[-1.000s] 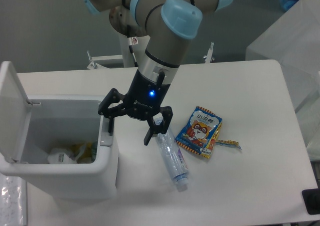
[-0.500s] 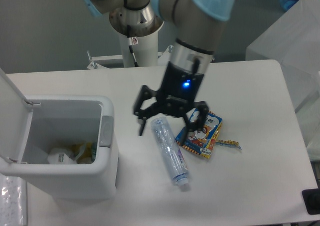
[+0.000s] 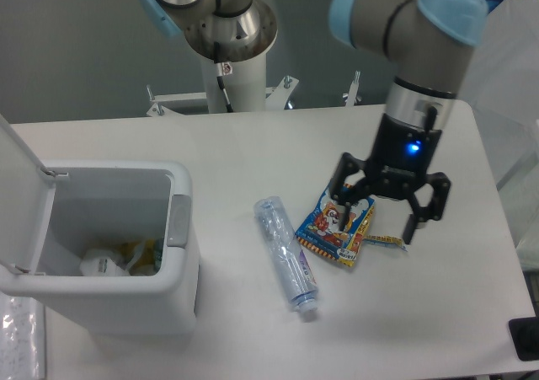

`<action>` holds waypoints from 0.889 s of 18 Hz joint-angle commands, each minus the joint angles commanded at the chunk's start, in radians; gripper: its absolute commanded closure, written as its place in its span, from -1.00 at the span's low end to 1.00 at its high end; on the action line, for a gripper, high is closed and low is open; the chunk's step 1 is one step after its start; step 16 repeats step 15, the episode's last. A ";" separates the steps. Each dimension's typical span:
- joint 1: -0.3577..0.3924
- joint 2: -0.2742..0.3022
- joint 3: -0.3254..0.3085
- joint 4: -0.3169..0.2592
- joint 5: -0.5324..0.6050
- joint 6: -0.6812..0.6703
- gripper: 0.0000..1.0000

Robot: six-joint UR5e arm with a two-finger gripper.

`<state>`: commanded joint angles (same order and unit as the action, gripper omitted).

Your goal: Open the trash can

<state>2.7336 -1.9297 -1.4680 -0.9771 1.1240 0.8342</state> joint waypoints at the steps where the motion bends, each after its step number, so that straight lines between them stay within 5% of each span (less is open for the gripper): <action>1: 0.002 -0.005 -0.005 -0.002 0.046 0.037 -1.00; 12: -0.002 -0.120 0.017 -0.003 0.347 0.219 -1.00; 16: -0.005 -0.126 0.015 -0.008 0.356 0.293 -1.00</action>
